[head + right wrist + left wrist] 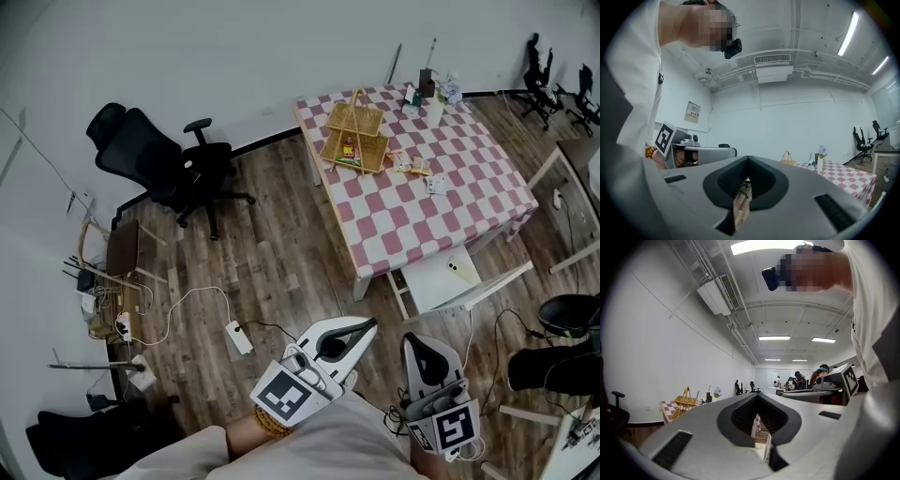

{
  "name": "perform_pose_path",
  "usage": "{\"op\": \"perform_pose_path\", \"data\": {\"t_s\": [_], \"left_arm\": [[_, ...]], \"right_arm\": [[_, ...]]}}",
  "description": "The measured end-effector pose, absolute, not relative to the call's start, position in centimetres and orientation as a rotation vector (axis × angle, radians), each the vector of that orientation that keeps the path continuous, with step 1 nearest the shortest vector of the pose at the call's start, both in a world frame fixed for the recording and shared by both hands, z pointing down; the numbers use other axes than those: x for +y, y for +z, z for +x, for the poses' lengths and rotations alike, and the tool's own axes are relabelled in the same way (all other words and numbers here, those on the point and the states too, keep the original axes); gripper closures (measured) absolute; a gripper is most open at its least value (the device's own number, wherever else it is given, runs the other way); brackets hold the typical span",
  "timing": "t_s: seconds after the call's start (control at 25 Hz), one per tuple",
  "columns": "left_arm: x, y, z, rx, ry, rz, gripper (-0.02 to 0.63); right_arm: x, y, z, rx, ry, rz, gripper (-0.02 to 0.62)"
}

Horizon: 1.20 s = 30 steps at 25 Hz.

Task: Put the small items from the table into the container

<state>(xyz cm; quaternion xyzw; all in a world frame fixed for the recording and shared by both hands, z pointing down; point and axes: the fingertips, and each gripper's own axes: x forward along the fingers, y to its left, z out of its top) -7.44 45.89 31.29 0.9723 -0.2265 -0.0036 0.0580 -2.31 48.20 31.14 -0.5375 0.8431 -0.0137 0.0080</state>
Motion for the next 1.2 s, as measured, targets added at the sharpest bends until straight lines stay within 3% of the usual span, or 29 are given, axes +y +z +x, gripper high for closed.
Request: {"op": "perform_pose_path", "data": {"t_s": [0.36, 1.2], "left_arm": [[38.7, 32.3, -6.5, -0.708, -0.021, 2.962, 0.580], [10.3, 30.2, -4.1, -0.494, -0.073, 2.969, 0.580]], "right_arm": [[40.4, 31.7, -1.4, 2.664, 0.011, -1.691, 0.574], [10.9, 29.7, -0.5, 2.642, 0.075, -1.783, 0.574]]}}
